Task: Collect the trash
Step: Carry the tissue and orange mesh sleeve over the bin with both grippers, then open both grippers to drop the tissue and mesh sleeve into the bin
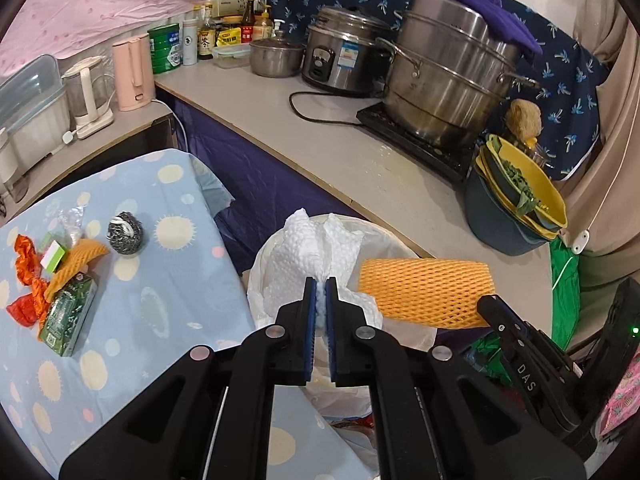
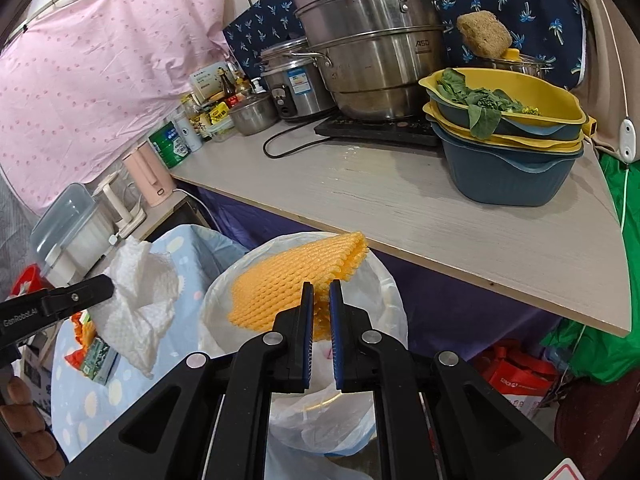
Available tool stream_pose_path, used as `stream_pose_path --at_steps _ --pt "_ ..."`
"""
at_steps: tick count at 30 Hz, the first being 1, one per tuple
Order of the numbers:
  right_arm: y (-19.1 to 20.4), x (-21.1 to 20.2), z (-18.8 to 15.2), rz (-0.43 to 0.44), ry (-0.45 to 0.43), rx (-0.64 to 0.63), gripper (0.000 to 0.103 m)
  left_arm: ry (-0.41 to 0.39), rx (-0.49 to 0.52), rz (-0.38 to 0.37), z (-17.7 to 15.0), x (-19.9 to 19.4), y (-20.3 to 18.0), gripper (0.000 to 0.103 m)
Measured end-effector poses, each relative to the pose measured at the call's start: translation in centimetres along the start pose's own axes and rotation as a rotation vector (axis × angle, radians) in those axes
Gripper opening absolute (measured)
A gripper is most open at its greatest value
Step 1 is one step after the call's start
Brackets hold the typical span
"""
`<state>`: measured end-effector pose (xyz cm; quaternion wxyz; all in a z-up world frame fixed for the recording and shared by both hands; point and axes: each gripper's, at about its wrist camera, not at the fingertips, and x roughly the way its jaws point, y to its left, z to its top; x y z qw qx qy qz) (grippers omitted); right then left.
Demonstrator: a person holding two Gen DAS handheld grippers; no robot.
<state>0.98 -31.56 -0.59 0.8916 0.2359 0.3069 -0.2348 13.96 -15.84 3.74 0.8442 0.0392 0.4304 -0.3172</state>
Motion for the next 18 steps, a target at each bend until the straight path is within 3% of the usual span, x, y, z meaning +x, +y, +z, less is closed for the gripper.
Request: stream_pose_path --at_steps 14,15,18 --pt "0.1 1.9 0.4 -0.024 0.014 0.027 0.013 0.067 0.030 0.023 0.2 4.9 -1.6 0.006" --pt "0.1 1.9 0.5 -0.021 0.012 0.029 0.013 0.070 0.028 0.024 0.1 5.0 -1.6 0.008" --pt "0.1 1.7 0.7 -0.014 0.007 0.031 0.015 0.072 0.013 0.027 0.2 5.1 -1.4 0.026"
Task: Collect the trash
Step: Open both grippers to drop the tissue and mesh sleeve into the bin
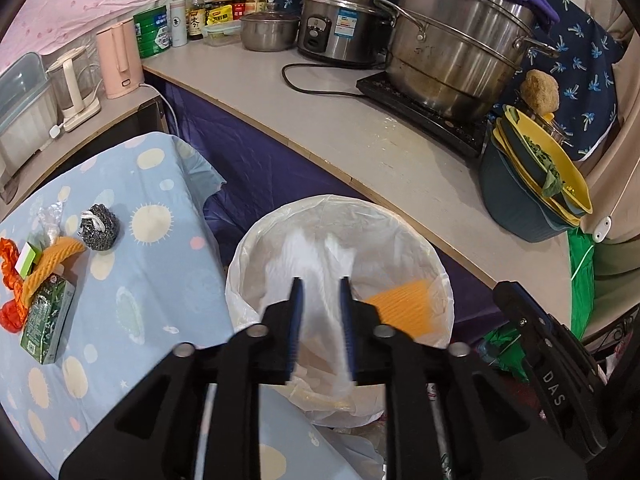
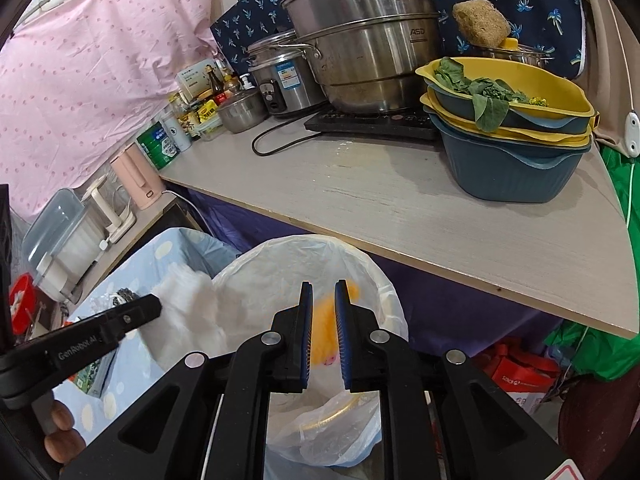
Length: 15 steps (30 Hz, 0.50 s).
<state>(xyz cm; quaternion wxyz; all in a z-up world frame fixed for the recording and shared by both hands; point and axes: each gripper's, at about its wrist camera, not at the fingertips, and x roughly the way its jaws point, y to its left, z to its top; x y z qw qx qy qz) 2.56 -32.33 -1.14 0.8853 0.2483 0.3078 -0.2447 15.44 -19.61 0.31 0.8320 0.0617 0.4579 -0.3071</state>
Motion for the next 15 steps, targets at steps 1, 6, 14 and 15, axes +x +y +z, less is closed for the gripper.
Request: stream_pose_path --at_steps 1,6,14,15 --pt "0.0 -0.1 0.1 0.002 -0.003 0.001 0.017 -0.005 -0.005 0.001 0.0 -0.1 0.1 0.036" --pt "0.1 -0.6 0.3 0.017 -0.014 0.010 0.023 -0.019 -0.008 0.006 0.1 -0.5 0.2 0.042" --pt "0.7 -1.2 0.3 0.023 -0.023 0.003 0.031 -0.024 -0.026 0.007 0.1 -1.0 0.9 0.043" --pt "0.8 -1.3 0.4 0.023 -0.024 0.000 0.031 -0.025 -0.029 0.007 0.1 -1.1 0.9 0.043"
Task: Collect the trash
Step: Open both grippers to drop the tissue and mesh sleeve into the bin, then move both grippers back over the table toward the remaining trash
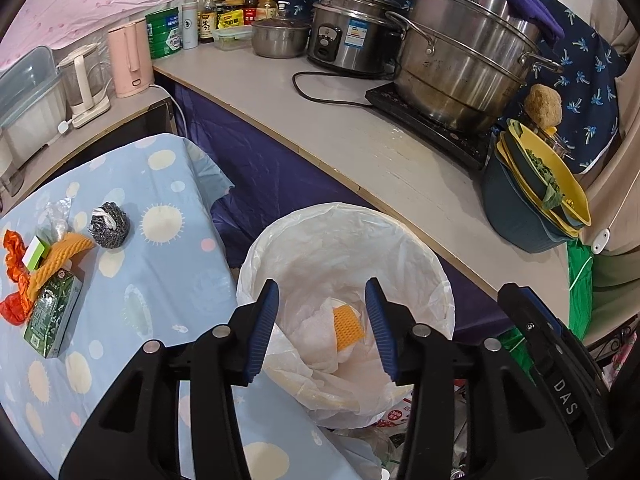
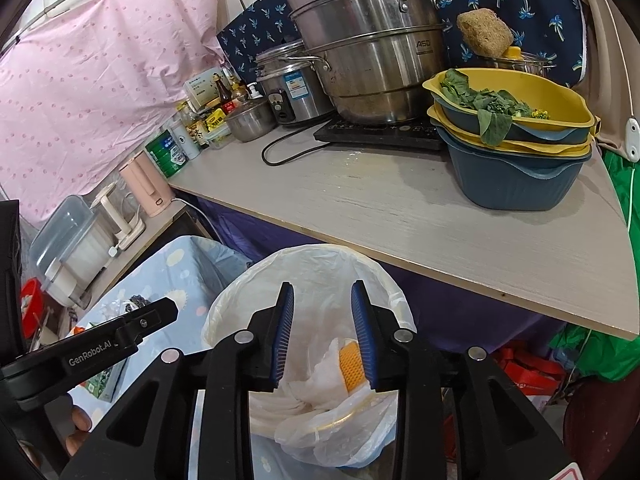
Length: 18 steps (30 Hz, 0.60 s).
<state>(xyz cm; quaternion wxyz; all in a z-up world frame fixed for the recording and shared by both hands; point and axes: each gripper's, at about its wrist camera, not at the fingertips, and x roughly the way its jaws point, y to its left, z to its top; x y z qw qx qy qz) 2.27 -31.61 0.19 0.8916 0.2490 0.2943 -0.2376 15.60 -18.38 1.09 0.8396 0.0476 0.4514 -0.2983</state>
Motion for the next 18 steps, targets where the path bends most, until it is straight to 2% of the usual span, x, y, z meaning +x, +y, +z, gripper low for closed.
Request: stream_pose_path --at_steps 10,18 --pt "1.9 -0.6 -0.1 0.011 -0.005 -0.029 0.033 -0.019 -0.026 -0.001 -0.1 -1.4 1.6 0.043" --pt "4.5 -1.0 -0.6 0.034 -0.005 -0.067 0.033 -0.034 -0.070 0.005 -0.4 -2.8 4.2 0.043"
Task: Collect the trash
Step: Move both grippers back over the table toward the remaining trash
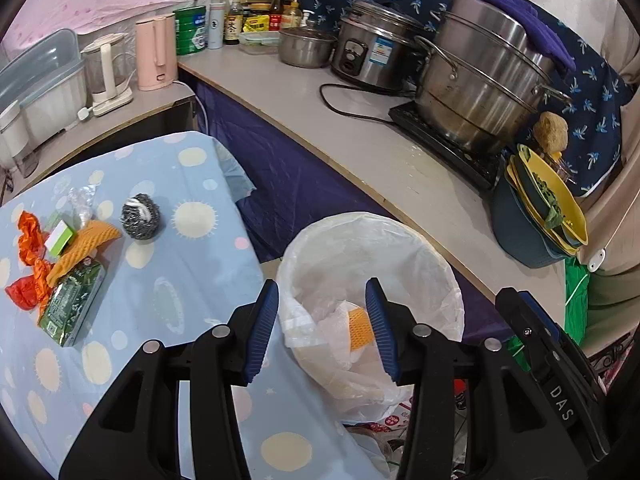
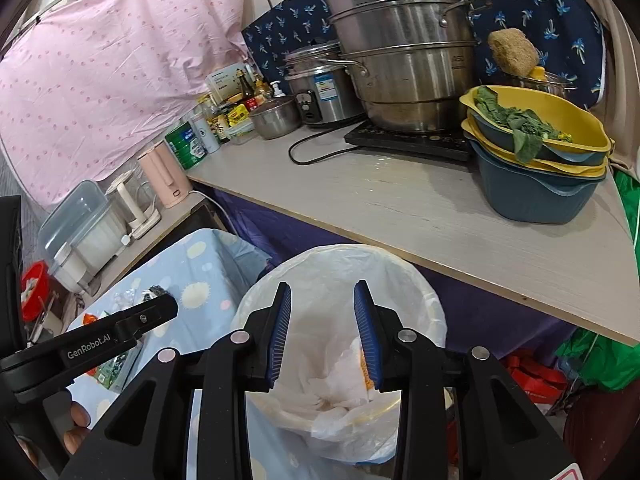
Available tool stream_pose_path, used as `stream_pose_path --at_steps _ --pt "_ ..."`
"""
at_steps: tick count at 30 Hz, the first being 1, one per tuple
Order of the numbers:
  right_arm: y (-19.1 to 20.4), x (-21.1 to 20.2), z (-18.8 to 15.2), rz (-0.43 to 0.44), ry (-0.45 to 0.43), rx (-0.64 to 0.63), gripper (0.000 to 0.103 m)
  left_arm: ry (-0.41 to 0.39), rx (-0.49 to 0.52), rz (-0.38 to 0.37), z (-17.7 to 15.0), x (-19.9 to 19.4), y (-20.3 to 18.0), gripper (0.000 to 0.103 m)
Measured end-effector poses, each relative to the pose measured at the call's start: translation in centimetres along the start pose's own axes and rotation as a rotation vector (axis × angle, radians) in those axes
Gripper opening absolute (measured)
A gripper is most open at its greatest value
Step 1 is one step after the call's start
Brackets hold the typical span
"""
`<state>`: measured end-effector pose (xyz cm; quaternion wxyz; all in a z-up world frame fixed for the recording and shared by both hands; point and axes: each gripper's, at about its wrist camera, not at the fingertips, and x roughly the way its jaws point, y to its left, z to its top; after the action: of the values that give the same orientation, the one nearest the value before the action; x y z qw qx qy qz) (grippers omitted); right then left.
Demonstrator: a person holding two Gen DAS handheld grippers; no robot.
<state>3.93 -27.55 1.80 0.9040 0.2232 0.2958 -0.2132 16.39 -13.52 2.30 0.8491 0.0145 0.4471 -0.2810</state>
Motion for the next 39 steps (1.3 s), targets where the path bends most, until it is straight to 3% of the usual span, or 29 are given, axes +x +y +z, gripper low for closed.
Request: stream_pose_path --at_steps 4,11,26,39 --pt "1.7 0.1 -0.4 0.018 0.006 -0.024 0.033 -0.025 -0.031 0.021 -0.3 -1.2 2.1 0.057" --pt "5.6 0.4 -1.4 0.053 0.021 -0.074 0.039 -0.048 -0.111 0.072 -1.2 -3.1 7.2 0.065" --pt "13.5 1.7 -5.2 0.148 0.097 -0.159 0.045 -0.038 -0.310 0.215 -5.8 -6.3 19.9 0.070" --pt "20.2 4.0 -8.5 0.223 0.183 -0.246 0.047 -0.026 -0.466 0.272 -9.1 -7.9 28.5 0.070"
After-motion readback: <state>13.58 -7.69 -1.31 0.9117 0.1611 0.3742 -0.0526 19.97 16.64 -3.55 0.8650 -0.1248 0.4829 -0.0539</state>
